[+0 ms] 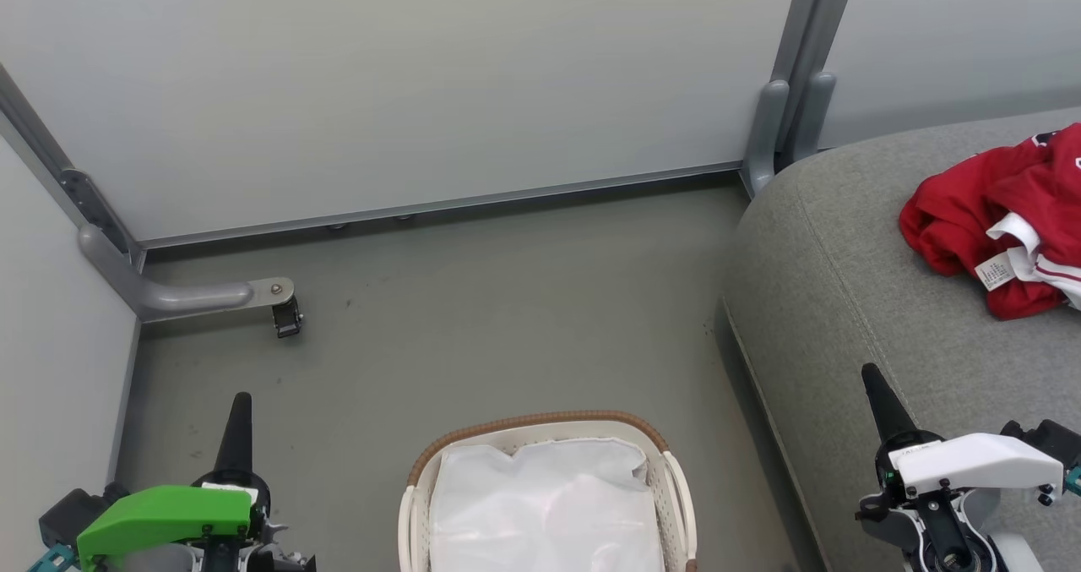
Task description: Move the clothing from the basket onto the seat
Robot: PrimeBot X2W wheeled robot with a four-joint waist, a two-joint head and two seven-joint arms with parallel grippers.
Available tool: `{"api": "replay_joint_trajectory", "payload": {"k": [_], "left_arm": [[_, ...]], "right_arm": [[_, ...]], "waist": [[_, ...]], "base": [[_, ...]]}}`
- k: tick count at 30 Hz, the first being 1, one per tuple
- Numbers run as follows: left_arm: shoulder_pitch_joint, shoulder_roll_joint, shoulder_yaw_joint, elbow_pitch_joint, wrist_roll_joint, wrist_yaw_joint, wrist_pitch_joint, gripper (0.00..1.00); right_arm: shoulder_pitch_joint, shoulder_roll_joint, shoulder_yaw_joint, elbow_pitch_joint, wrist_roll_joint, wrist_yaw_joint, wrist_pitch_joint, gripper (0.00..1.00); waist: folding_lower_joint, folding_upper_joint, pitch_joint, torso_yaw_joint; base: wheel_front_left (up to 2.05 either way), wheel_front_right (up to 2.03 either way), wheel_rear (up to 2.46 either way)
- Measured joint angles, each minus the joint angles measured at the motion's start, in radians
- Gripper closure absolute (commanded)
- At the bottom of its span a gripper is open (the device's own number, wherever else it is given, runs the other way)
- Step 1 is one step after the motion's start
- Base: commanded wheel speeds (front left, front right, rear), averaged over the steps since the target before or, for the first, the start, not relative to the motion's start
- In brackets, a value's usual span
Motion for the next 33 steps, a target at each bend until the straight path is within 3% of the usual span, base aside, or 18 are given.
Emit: {"api": "replay_joint_trajectory", "payload": {"k": [33], "left_arm": [[-0.036, 0.000, 0.033, -0.017, -0.235, -0.011, 0.066, 1.00]], "right_arm": [[-0.008, -0.002, -0.042, -0.022, 0.260, 0.000, 0.070, 1.00]], "waist": [[0.0000, 0.0000, 0.000, -0.015]], "base": [[0.00, 0.00, 0.00]]}}
